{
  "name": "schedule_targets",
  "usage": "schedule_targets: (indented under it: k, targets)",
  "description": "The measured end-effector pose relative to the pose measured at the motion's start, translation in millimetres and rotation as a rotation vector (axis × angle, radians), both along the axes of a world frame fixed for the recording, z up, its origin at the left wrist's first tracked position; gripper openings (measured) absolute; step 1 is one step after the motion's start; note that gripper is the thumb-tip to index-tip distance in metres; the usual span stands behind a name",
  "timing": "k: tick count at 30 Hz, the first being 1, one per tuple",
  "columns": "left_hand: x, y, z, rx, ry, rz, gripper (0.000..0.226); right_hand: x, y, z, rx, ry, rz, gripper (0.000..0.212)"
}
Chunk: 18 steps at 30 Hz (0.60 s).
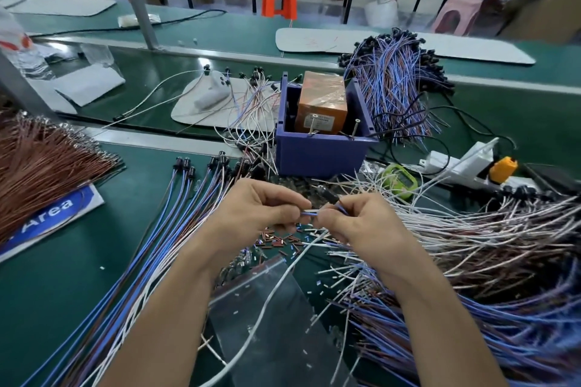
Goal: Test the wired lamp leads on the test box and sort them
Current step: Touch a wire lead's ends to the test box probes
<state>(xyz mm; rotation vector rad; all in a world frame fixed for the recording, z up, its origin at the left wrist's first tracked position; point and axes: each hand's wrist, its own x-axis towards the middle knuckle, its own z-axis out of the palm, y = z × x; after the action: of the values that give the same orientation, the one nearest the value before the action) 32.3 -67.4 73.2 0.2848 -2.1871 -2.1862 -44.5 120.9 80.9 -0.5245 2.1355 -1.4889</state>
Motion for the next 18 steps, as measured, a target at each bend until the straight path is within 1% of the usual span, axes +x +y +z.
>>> schedule_targets:
  k: [3, 5, 6, 7, 9, 11, 14, 15, 16, 18]
  targets:
    - [-0.6, -2.8, -2.6, 0.03, -0.024, 0.004, 0.02, 4.6, -1.7, -4.4, 0.031, 0.012, -0.006, 0.033]
    - [2.5, -11.3, -6.1, 0.021, -0.028, 0.102, 0.017, 5.6, 2.9, -8.8, 0.069, 0.053, -0.06, 0.038]
    - [6.0, -19.6, -7.5, 0.011, -0.03, 0.174, 0.02, 3.5, 9.0, -9.9, 0.079, 0.071, -0.108, 0.036]
    - [10.2, -28.6, -8.4, -0.002, -0.031, 0.238, 0.023, 1.1, 16.4, -10.0, 0.065, 0.066, -0.165, 0.029]
    - [16.2, -42.1, -7.2, -0.05, -0.029, 0.31, 0.027, -4.0, 28.5, -6.8, -0.009, 0.01, -0.243, 0.008]
    - [15.8, -38.1, -4.8, -0.131, -0.031, 0.302, 0.029, -6.5, 30.8, -6.6, -0.069, -0.009, -0.267, 0.012]
    - [9.3, -2.8, -0.8, -0.275, -0.083, 0.17, 0.019, -1.8, 19.6, -8.3, -0.143, -0.017, -0.275, 0.021]
    - [6.2, 12.0, 0.1, -0.263, -0.078, 0.12, 0.017, 0.7, 14.9, -8.7, -0.157, -0.029, -0.271, 0.023]
    - [2.8, 25.7, 0.5, -0.199, -0.058, 0.085, 0.016, 3.2, 11.4, -8.5, -0.169, -0.037, -0.265, 0.026]
    - [-4.5, 49.2, 2.2, -0.003, -0.02, 0.1, 0.019, 7.3, 6.6, -6.9, -0.2, -0.061, -0.26, 0.033]
